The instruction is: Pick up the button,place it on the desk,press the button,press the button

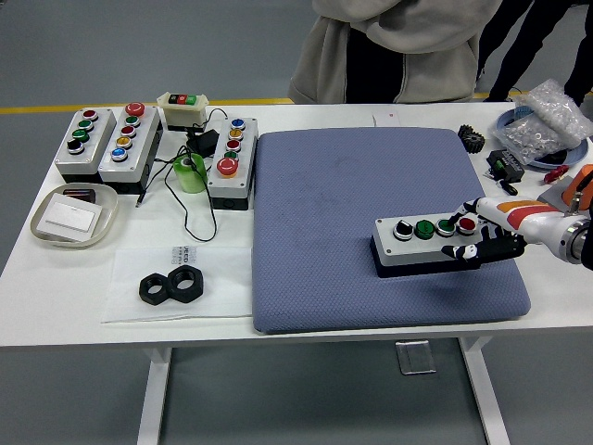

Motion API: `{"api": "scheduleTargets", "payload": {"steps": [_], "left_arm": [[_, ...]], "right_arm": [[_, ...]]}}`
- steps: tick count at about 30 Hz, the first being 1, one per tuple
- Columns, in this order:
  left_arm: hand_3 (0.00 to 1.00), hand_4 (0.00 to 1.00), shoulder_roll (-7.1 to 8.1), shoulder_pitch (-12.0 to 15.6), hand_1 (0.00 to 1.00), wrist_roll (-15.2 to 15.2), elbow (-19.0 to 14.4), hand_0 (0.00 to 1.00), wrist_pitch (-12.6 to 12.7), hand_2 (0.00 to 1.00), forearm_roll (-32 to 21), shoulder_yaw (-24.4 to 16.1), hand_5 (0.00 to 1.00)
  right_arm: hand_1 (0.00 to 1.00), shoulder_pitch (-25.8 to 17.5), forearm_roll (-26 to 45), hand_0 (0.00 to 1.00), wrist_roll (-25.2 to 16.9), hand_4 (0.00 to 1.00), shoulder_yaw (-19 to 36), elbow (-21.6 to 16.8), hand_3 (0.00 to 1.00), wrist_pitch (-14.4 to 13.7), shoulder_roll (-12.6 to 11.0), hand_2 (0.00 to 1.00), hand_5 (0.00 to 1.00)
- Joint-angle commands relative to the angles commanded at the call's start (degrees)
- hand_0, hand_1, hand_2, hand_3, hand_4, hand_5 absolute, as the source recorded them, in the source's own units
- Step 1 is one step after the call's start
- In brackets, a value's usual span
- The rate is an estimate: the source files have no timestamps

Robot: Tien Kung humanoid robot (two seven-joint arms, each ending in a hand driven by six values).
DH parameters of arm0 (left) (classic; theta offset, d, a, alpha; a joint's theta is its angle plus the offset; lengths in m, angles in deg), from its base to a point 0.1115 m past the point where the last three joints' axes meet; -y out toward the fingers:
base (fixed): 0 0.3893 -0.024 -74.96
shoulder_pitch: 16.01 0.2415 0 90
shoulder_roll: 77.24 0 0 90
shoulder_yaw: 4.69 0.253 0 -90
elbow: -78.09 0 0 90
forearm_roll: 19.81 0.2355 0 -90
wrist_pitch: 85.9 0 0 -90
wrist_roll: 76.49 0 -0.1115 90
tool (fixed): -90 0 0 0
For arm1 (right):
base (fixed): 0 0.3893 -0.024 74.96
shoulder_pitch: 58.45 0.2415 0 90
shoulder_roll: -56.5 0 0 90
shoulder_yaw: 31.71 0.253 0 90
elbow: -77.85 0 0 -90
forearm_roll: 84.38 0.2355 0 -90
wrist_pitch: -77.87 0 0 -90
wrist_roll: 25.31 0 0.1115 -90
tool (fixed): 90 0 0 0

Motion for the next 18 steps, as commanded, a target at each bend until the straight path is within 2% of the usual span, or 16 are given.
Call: {"api": "scheduleTargets", "payload": {"steps": [7, 18], "left_arm": [[0.825, 0.640, -0.08, -0.1, 0.831, -0.1, 0.0, 0.702, 0.0, 0.893, 0.2, -0.1, 0.998], [0.826, 0.640, -0.11, -0.1, 0.833, -0.1, 0.0, 0.702, 0.0, 0.893, 0.2, -0.1, 0.998]], "right_arm": [[0.187, 0.0, -0.1, 0.277, 0.0, 0.785, -0.6, 1.0, 0.764, 0.0, 0.2, 0.262, 0.696], [0.188, -0.2, -0.1, 0.277, 0.2, 0.785, -1.6, 0.3, 0.765, 0.2, 0.3, 0.262, 0.693]]}}
